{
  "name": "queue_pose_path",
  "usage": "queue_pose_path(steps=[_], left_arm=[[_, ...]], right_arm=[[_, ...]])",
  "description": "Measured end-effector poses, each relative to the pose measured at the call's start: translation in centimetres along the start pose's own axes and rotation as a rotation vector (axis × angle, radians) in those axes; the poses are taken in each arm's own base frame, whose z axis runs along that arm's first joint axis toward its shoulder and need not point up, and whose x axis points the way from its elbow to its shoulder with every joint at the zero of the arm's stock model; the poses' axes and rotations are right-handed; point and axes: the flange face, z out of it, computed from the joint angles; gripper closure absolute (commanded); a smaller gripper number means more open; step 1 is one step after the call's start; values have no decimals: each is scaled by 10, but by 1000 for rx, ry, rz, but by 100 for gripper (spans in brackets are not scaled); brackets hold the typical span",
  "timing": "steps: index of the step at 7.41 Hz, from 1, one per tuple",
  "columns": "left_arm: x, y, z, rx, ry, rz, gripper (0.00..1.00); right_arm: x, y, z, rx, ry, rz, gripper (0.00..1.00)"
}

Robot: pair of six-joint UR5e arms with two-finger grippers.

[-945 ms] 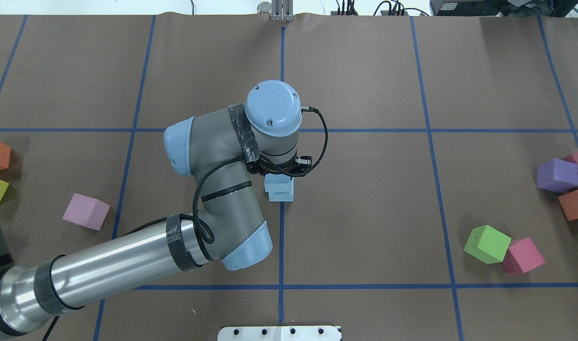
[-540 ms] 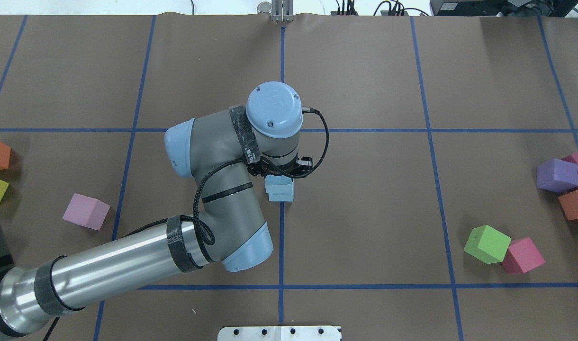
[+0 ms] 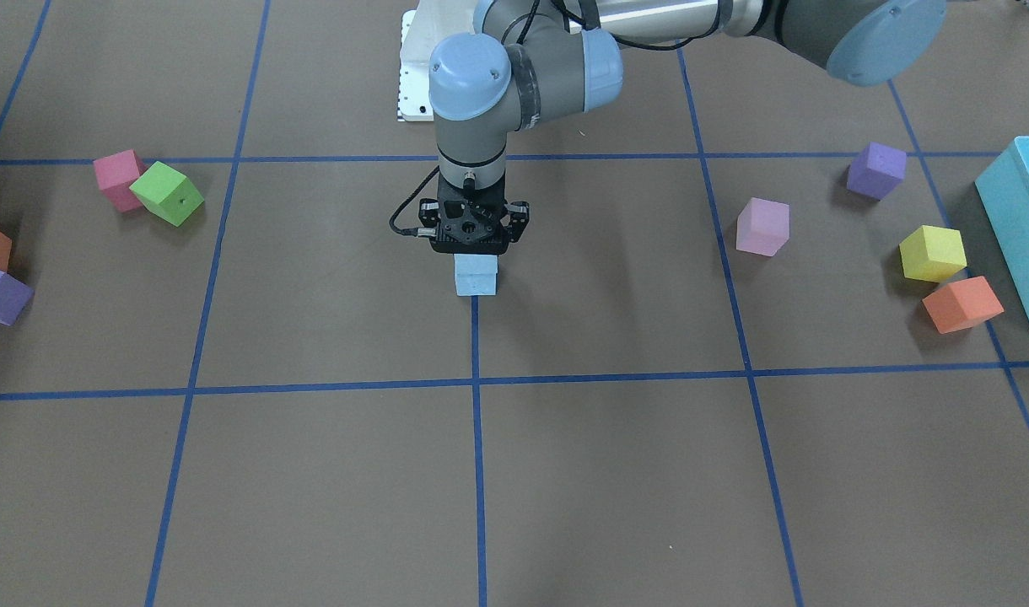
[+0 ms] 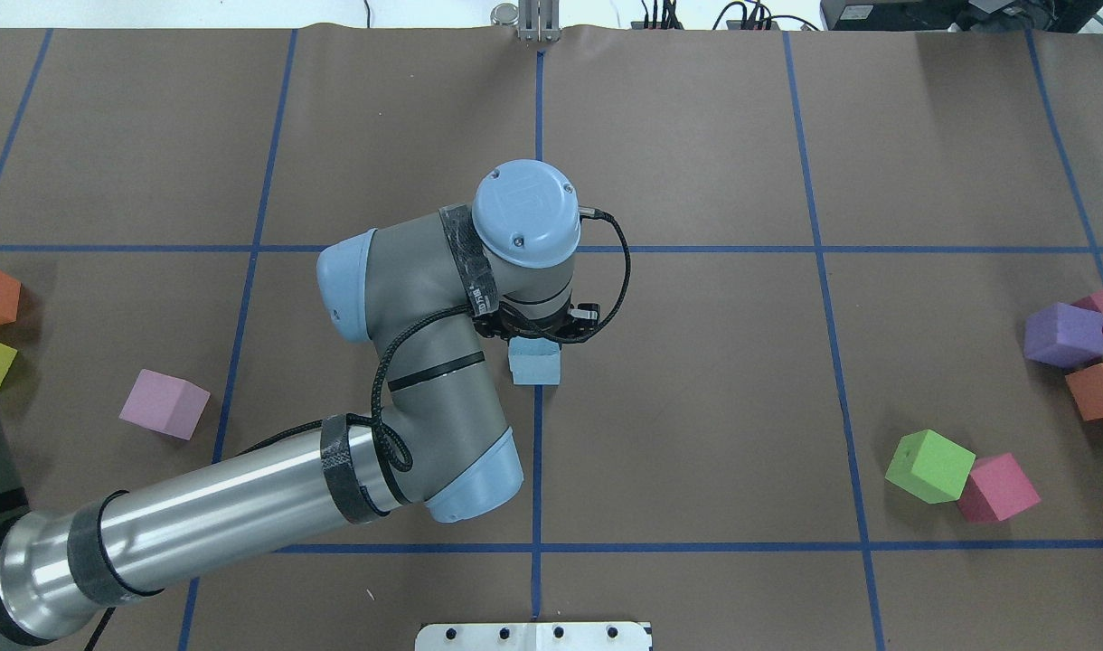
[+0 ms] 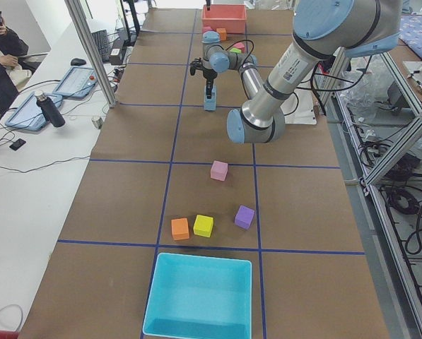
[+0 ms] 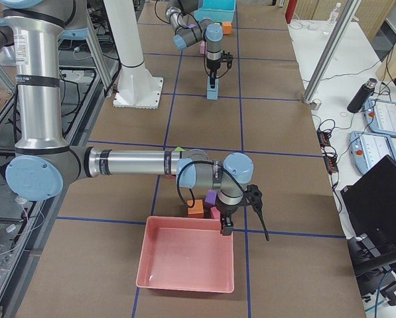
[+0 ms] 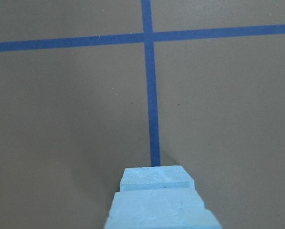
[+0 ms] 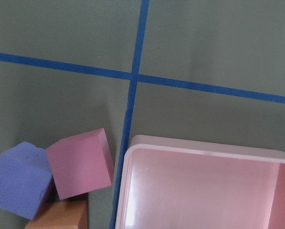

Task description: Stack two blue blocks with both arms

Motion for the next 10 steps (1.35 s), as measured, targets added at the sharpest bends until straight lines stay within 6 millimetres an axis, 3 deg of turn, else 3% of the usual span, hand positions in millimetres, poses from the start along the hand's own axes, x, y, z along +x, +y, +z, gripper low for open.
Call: queue_pose_path(steps=[2,3,4,5,8,10], left_arm=[[0,1,1,-1,0,0,45],[1,2,1,-2,1,1,31],[2,3,2,-2,4,3,9],[3,4,2,-1,7,4,2],[3,5,-6,6,20,8,2],[-12,-9,-49,-1,52,-13,2]], right_arm=[[0,0,0,0,0,0,0],[0,0,0,1,0,0,0],[0,0,0,1,0,-1,0],[0,0,0,1,0,-1,0],[-1,0,-1,2,-1,-2,0],[-1,0,-2,4,-1,-4,0]])
